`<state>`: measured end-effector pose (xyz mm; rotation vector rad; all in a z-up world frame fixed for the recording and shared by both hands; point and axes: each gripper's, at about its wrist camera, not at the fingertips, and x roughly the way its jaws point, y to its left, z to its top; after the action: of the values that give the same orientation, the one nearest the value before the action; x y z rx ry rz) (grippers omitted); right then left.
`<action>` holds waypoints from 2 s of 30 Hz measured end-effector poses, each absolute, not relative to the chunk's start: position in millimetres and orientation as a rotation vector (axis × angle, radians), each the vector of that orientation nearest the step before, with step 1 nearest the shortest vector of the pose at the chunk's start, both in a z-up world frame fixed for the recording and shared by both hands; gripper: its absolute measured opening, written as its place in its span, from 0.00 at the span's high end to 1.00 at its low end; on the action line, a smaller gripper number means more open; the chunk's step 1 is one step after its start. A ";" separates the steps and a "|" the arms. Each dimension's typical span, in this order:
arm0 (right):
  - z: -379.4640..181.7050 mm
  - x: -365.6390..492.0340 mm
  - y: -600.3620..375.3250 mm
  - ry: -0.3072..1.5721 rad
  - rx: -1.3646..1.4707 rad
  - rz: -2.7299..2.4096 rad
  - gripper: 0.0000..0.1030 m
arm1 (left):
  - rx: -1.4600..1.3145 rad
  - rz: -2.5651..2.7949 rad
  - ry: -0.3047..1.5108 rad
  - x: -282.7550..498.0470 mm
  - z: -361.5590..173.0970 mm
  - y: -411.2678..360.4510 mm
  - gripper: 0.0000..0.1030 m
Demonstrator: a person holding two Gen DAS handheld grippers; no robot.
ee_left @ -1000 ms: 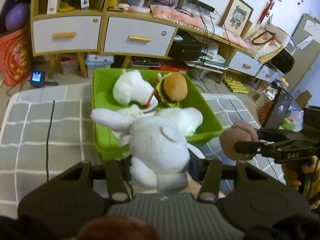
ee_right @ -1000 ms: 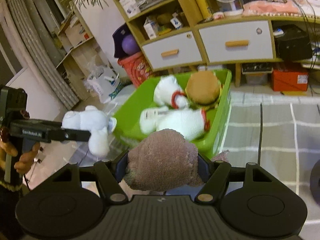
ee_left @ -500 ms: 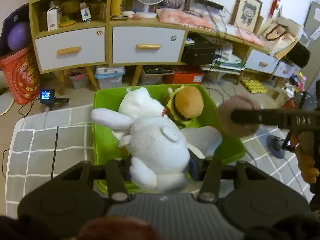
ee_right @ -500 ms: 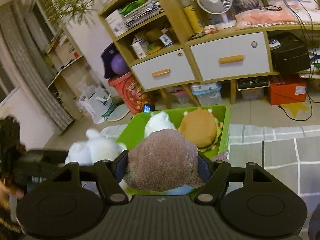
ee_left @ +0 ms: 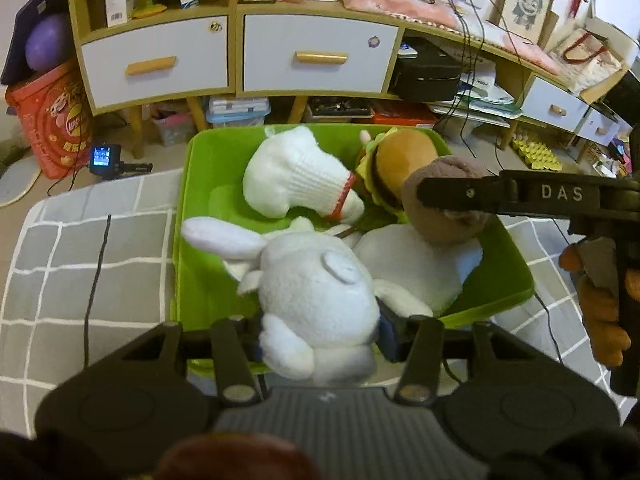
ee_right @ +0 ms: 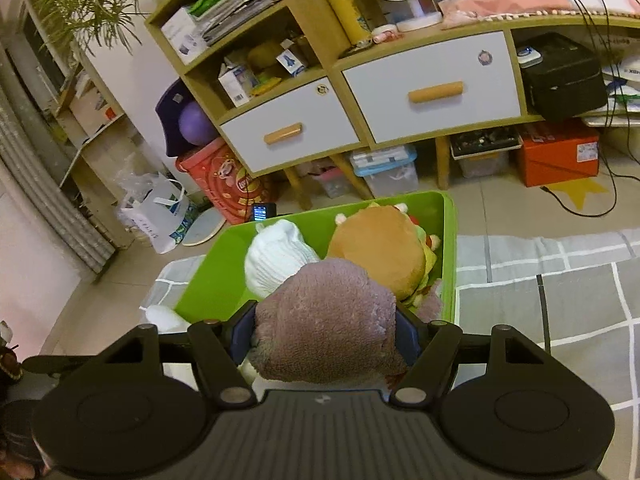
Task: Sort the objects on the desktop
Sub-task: 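Carry both plushes into the green bin and open both tools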
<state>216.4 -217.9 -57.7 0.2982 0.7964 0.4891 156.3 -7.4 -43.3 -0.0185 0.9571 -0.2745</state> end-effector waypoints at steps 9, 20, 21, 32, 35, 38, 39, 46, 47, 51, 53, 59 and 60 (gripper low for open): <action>-64.3 220.1 -213.8 0.764 0.297 0.471 0.32 | -0.063 -0.253 0.932 162.3 -52.2 -4.0 0.54; -63.1 221.1 -204.4 0.740 0.226 0.402 0.33 | -0.107 -0.163 0.879 177.0 -54.4 3.2 0.54; -63.6 221.0 -204.2 0.740 0.227 0.401 0.33 | -0.106 -0.156 0.877 179.5 -54.3 3.3 0.54; -63.3 215.2 -207.9 0.735 0.213 0.410 0.33 | -0.027 -0.091 0.856 207.9 -57.6 -9.7 0.54; -63.3 213.3 -208.5 0.733 0.214 0.412 0.33 | -0.033 -0.086 0.850 215.0 -56.5 -9.3 0.54; -63.2 212.1 -209.2 0.732 0.217 0.413 0.33 | -0.034 -0.089 0.846 220.9 -58.8 -6.6 0.54; -63.1 211.7 -209.4 0.731 0.216 0.414 0.32 | -0.033 -0.096 0.851 222.0 -60.3 -5.9 0.54; -57.6 208.2 -211.8 0.744 0.227 0.427 0.28 | -0.012 -0.133 0.839 213.6 -55.7 1.7 0.30; -56.5 207.3 -212.1 0.743 0.232 0.432 0.26 | -0.017 -0.142 0.835 211.5 -53.5 2.5 0.23; -51.1 202.4 -212.4 0.737 0.245 0.446 0.21 | 0.007 -0.177 0.822 201.4 -42.9 0.0 0.07; -48.3 199.5 -213.4 0.737 0.246 0.460 0.20 | 0.026 -0.188 0.809 194.2 -38.2 -2.8 0.04; -36.9 182.8 -221.5 0.725 0.241 0.504 0.18 | 0.044 -0.239 0.809 174.9 -32.0 -7.9 0.01; -35.1 179.5 -222.0 0.724 0.246 0.510 0.18 | 0.041 -0.244 0.809 171.9 -30.4 -8.5 0.01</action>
<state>179.5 -222.0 -35.1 0.2459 0.7241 0.5105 171.9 -8.5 -30.4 0.0415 0.8086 -0.2444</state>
